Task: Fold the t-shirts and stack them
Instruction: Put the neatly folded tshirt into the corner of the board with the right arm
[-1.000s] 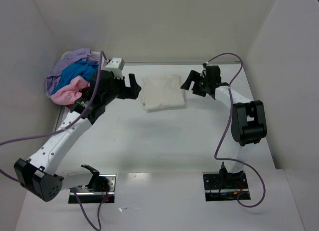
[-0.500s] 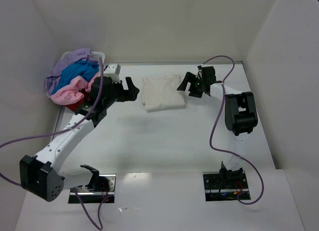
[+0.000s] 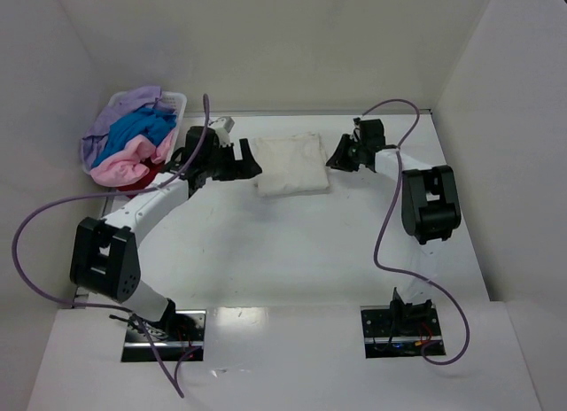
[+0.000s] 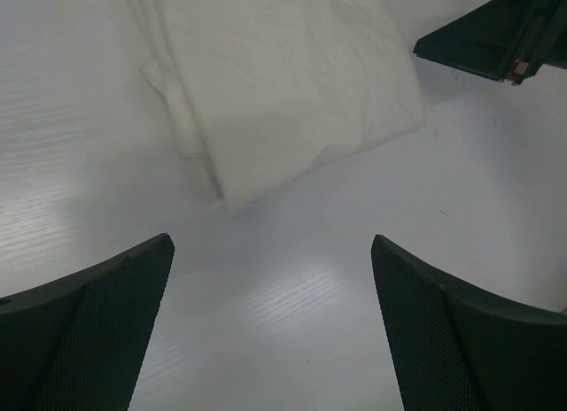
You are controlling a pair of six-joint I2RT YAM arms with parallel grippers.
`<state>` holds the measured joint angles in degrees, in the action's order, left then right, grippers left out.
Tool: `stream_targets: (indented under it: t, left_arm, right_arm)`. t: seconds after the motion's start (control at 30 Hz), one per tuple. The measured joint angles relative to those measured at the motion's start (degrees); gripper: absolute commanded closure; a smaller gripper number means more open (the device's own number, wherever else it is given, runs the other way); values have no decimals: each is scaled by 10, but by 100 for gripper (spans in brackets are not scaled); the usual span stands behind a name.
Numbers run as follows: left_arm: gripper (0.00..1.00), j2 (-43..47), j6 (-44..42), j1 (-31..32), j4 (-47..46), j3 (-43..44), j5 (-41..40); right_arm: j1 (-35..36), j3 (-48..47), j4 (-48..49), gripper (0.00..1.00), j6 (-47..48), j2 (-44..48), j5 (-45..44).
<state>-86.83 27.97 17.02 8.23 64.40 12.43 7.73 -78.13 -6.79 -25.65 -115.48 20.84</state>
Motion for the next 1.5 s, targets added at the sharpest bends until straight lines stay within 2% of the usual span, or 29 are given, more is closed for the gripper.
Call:
stream_targets:
  t: [0.03,0.07,0.17,0.33,0.43,0.6,0.7,0.8,0.93,1.1,1.3,1.4,1.5]
  left_arm:
    - [0,-9,0,0,-4,6,16]
    - [0,-19,0,0,-9,11,30]
    - [0,-50,0,0,-20,20,59]
    - [0,-85,-7,0,-21,22,80]
    - [0,-95,-9,0,-21,27,85]
    - [0,-98,-10,0,-23,30,92]
    - [0,-98,-12,0,-21,31,93]
    - [0,-98,-13,0,-18,35,93]
    - [0,-98,-22,0,-15,38,92]
    - [0,-97,-26,0,-5,39,88]
    - [0,-86,-38,0,20,42,63]
    - [0,-74,-45,0,35,48,34]
    - [0,-58,-54,0,47,51,0]
  right_arm:
    - [0,10,0,87,-3,11,-1]
    - [0,18,0,92,-3,23,0]
    - [0,35,4,100,-13,61,7]
    - [10,42,32,100,-25,96,35]
    - [40,43,41,100,-27,94,34]
    - [99,44,41,100,-20,58,19]
    - [110,45,33,100,-15,25,3]
    - [104,46,13,98,-12,14,-21]
    - [100,46,8,90,-2,35,-50]
    - [76,45,-21,68,7,101,-70]
    - [36,34,-45,62,12,206,-150]
    - [25,29,-49,55,12,236,-175]
    - [17,30,-55,54,11,246,-181]
